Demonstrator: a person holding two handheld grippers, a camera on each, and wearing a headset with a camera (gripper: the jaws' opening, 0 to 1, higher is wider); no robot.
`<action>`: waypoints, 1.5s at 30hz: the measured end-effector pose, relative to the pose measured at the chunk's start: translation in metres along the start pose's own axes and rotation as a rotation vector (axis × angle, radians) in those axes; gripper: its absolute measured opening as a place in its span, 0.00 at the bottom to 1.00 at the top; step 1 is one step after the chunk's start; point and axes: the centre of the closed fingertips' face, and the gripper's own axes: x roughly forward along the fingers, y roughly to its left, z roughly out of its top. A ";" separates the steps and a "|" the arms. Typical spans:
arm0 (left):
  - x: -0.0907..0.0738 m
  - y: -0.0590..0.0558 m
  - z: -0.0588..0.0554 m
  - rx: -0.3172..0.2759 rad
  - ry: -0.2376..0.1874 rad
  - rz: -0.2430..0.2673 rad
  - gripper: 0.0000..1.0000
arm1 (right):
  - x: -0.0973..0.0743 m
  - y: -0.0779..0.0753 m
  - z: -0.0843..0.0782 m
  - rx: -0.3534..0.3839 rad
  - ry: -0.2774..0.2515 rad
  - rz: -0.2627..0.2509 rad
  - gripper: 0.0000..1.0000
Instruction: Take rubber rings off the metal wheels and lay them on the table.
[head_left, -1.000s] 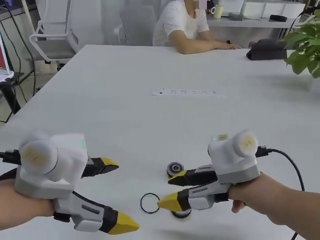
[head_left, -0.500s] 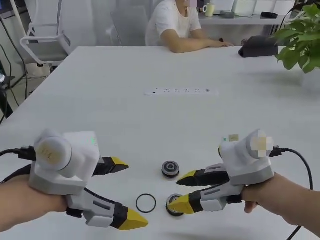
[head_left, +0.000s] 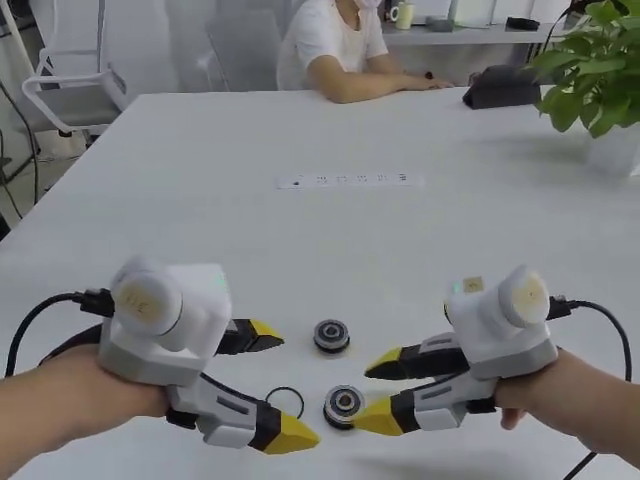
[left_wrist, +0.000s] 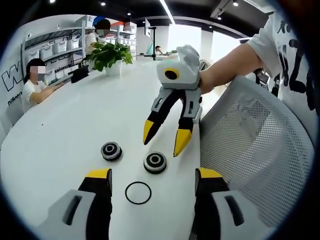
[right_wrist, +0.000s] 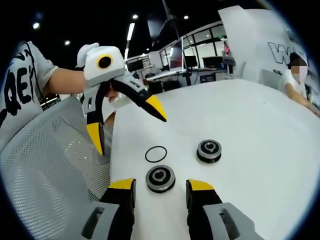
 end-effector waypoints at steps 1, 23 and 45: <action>0.002 -0.001 0.000 0.000 0.000 -0.004 0.62 | 0.000 -0.001 -0.003 0.000 0.005 -0.001 0.38; 0.030 -0.007 -0.002 -0.026 0.014 -0.040 0.41 | 0.006 0.000 -0.017 -0.063 0.055 0.018 0.23; 0.055 -0.011 -0.003 -0.044 0.031 -0.058 0.22 | 0.011 -0.002 -0.018 -0.070 0.054 0.017 0.18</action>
